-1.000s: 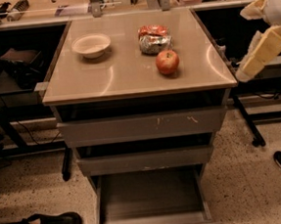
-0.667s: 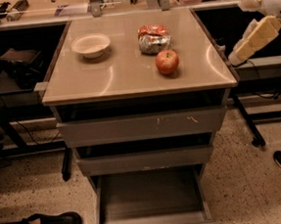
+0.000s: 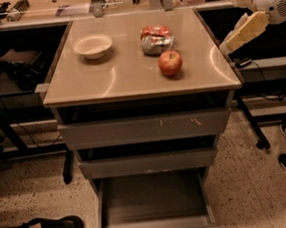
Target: Place apple into bottom drawer
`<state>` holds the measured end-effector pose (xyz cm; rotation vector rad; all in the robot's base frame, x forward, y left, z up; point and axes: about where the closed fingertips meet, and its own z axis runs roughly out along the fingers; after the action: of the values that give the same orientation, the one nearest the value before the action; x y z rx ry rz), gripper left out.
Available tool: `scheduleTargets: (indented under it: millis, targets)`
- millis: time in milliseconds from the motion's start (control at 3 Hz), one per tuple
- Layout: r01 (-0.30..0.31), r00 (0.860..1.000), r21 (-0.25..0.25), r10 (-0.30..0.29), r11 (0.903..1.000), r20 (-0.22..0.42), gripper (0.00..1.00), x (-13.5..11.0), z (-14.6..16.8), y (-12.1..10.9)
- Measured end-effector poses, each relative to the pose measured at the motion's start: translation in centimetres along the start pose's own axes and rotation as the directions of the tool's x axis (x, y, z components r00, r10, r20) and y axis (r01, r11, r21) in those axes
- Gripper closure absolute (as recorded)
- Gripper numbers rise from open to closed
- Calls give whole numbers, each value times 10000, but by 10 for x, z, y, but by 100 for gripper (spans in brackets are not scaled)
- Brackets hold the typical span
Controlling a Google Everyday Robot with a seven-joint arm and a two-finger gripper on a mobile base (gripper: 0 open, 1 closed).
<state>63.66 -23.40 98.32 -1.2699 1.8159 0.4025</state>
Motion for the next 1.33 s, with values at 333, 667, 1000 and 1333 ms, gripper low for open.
scheduleTargets:
  millis: [333, 667, 1000, 1333]
  targets:
    - [-252, 9989, -191, 259, 9995, 384, 0, 7, 17, 4]
    - [-824, 9798, -818, 958, 9932, 1754, 0, 20, 67, 13]
    - [-1092, 9424, -1382, 1467, 9844, 3007, 0, 20, 120, 22]
    - [-1112, 9210, -1661, 1644, 9798, 3533, 0, 15, 164, 24]
